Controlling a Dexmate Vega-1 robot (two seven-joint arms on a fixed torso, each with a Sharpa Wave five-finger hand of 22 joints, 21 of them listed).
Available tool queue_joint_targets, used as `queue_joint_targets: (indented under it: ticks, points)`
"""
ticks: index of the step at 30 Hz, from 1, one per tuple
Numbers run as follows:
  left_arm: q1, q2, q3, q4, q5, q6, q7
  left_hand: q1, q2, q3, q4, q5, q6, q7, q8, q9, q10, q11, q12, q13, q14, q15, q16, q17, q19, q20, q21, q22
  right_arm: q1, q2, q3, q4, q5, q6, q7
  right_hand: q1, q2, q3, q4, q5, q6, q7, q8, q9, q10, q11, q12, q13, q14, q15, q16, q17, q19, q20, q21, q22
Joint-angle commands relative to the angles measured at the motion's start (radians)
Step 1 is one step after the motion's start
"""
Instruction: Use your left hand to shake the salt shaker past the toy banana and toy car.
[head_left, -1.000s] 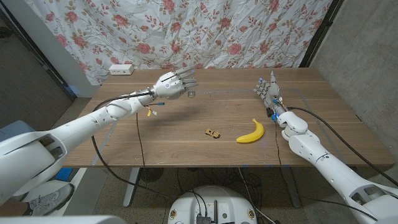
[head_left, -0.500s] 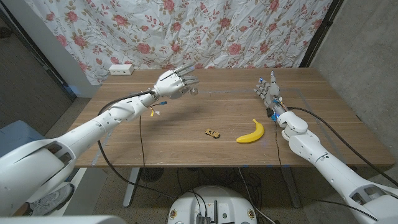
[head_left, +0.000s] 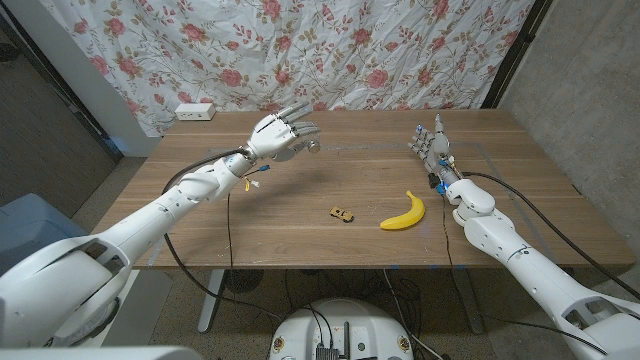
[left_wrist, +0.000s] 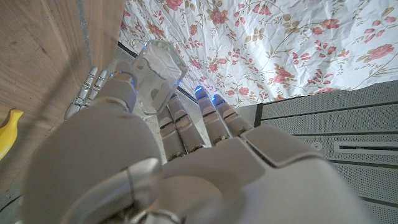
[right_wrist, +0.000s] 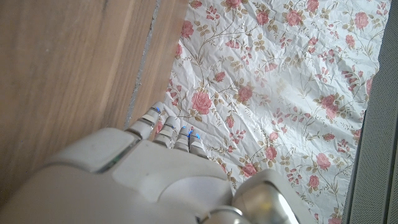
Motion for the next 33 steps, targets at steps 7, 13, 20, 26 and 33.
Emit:
queue_joint_targets:
  ticks: [7, 13, 20, 26, 33]
  points:
    - [0.044, -0.038, -0.041, 0.017, -0.082, -0.051, 0.000, -0.017, 0.001, 0.012, 0.006, 0.006, 0.106, -0.037, 0.008, 0.003, 0.033, -0.003, 0.013, 0.003, 0.017, -0.157, -0.004, 0.000, 0.006, 0.002, -0.004, 0.003, 0.000, 0.000, 0.000, 0.000, 0.000, 0.000, 0.000, -0.006, 0.099, -0.001, 0.006, 0.007, -0.001, 0.009, 0.003, 0.004, -0.006, 0.001, 0.007, 0.004, -0.006, -0.034, 0.004, 0.006, 0.007, 0.000, 0.006, 0.005]
    - [0.040, -0.026, 0.001, 0.010, -0.157, -0.027, 0.000, -0.025, 0.001, 0.015, 0.007, 0.006, 0.113, -0.033, 0.009, 0.002, 0.049, -0.003, 0.016, 0.003, 0.022, -0.156, -0.004, 0.000, 0.007, 0.004, -0.004, 0.003, 0.000, 0.000, 0.000, 0.000, 0.000, 0.000, 0.000, -0.006, 0.099, -0.001, 0.006, 0.007, -0.001, 0.009, 0.004, 0.004, -0.007, 0.000, 0.007, 0.003, -0.007, -0.034, 0.004, 0.006, 0.007, 0.000, 0.006, 0.005]
    - [0.032, 0.018, 0.098, -0.032, -0.302, 0.050, -0.025, -0.031, 0.001, 0.020, 0.005, 0.005, 0.127, -0.021, 0.013, 0.002, 0.066, -0.003, 0.018, 0.003, 0.025, -0.156, -0.004, 0.000, 0.006, 0.004, -0.005, 0.003, 0.000, 0.000, 0.000, 0.000, 0.000, 0.000, 0.000, -0.006, 0.099, -0.001, 0.006, 0.007, -0.001, 0.008, 0.003, 0.004, -0.007, -0.001, 0.007, 0.004, -0.007, -0.033, 0.004, 0.006, 0.007, 0.000, 0.006, 0.005]
    - [0.035, 0.050, 0.148, -0.082, -0.404, 0.097, -0.075, -0.038, 0.000, 0.022, 0.006, 0.005, 0.129, -0.020, 0.012, 0.001, 0.075, -0.003, 0.018, 0.002, 0.029, -0.154, -0.004, 0.000, 0.008, 0.009, -0.004, 0.003, 0.000, 0.000, 0.000, 0.001, 0.000, 0.001, 0.000, -0.006, 0.099, -0.001, 0.006, 0.007, -0.001, 0.009, 0.003, 0.004, -0.006, 0.000, 0.007, 0.004, -0.006, -0.034, 0.004, 0.005, 0.007, 0.000, 0.006, 0.005]
    - [0.036, 0.057, 0.171, -0.109, -0.493, 0.127, -0.123, -0.045, -0.003, 0.024, 0.006, 0.004, 0.122, -0.019, 0.006, 0.000, 0.080, -0.003, 0.016, 0.002, 0.032, -0.153, -0.005, -0.001, 0.007, 0.011, -0.004, 0.003, 0.000, 0.000, 0.000, 0.001, 0.000, 0.001, 0.000, -0.006, 0.099, -0.001, 0.006, 0.007, -0.001, 0.009, 0.003, 0.004, -0.006, 0.000, 0.007, 0.003, -0.007, -0.035, 0.004, 0.006, 0.007, 0.000, 0.006, 0.005]
